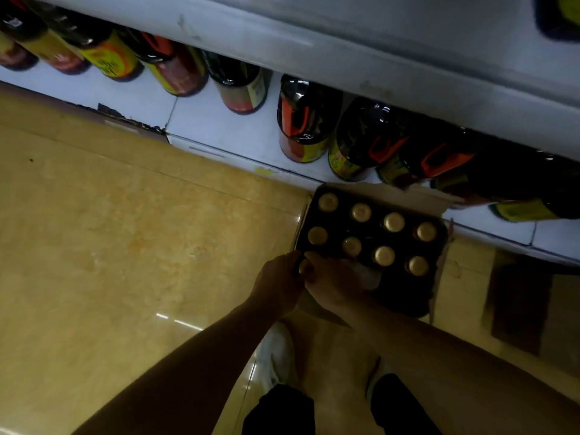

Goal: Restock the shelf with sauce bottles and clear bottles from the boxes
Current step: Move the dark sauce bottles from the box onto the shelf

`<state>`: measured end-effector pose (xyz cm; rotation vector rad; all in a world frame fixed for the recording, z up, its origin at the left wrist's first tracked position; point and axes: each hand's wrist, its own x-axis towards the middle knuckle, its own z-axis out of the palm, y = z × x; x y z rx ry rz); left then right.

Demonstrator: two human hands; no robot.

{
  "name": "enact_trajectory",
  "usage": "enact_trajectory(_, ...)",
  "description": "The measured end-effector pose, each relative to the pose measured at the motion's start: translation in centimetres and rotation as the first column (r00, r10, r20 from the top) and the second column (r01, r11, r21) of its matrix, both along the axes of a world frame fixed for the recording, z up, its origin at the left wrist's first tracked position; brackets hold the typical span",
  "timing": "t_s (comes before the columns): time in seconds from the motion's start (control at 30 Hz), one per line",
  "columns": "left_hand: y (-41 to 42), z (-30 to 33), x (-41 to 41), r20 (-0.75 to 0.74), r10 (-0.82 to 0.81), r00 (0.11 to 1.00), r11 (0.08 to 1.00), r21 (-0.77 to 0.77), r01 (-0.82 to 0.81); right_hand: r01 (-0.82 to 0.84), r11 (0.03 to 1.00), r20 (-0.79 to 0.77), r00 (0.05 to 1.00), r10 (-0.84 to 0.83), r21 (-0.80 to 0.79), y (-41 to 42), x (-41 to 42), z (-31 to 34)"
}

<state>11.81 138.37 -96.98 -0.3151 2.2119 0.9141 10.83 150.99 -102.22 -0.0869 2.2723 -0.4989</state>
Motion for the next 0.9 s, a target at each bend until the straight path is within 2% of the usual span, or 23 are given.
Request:
enact_trajectory(0.13,-0.1,-1.0,-0.2,-0.057,-0.047,0.997,0.998,-0.053,0.044,-0.021,1.000,0.044,0.999,0.022,-0.022,0.1,0.1,-1.7)
enact_trajectory(0.4,0.1,-1.0,-0.4,-0.041,-0.071,0.997,0.997,-0.040,0.069,0.012,0.997,0.084,0.996,-0.006,-0.071,0.3,-0.3,-2.1)
enact_trajectory(0.7,0.8,1.3,-1.0,-0.062,-0.097,0.993,0.995,-0.040,0.094,-0.004,0.982,0.007,1.000,0.006,-0.191,2.4,-1.0,1.8)
enact_trajectory(0.9,1.5,4.5,-1.2,-0.112,-0.104,0.988,0.995,-0.022,0.102,-0.048,0.986,-0.037,0.998,0.043,-0.157,3.4,-1.7,5.9)
